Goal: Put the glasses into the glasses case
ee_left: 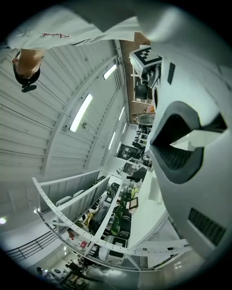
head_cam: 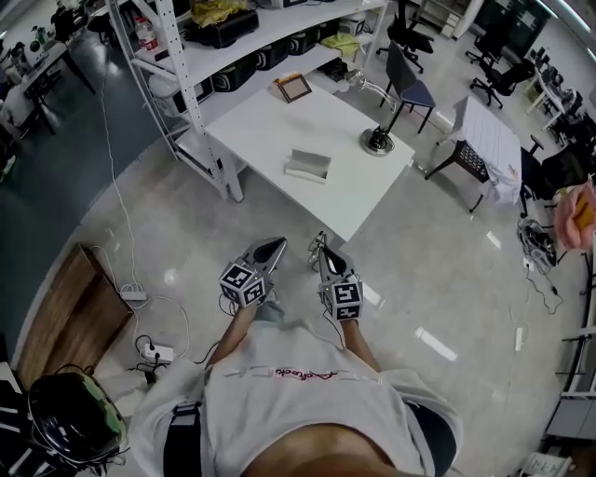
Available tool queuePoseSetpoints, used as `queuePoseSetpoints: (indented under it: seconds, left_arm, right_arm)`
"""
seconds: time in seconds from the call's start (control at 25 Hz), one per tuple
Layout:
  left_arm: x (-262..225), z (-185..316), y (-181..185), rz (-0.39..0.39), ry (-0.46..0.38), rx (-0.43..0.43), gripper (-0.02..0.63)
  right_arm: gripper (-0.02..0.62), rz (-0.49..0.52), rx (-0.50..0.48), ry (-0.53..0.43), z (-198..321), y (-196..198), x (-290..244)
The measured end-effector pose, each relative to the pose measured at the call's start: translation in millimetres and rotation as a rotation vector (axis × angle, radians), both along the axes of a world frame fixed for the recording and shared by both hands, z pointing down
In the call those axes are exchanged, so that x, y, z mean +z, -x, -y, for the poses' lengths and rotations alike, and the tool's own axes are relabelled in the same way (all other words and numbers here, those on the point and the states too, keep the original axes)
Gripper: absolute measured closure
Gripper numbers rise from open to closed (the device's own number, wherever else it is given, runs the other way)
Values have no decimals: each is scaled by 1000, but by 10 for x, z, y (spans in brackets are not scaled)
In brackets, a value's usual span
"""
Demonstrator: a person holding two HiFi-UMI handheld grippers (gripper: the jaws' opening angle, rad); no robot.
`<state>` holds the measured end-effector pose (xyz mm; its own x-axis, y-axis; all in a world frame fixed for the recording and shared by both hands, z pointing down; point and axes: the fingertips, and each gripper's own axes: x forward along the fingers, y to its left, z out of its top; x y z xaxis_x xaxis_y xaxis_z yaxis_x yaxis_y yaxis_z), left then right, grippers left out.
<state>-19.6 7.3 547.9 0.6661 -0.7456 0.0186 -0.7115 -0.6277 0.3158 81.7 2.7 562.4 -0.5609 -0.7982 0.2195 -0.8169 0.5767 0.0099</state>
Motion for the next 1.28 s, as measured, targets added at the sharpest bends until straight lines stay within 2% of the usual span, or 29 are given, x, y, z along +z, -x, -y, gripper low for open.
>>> queuePoseSetpoints:
  seconds: [0.2,0.64,0.8,1.04,1.28]
  left_arm:
    - [-120,436,322,-12,-8,-12,598]
    - [-218,1333,888,-26,-17,26,598]
    - [-207,1524,946,-14,-30,64,598]
    - [-104,1641,957,-8,-4,102,598]
    - [-48,1718,852,-10,7,131,598]
  right_arm:
    - [584,-10,-6,-6,442,283,-109]
    - [584,-27,35,-27,1341,800,-263]
    - [584,-30,68,-21,1508,837,-214]
    - [584,-35,122,-2,1607,768,-108]
    - [584,-36,148,12,1658,681,-44]
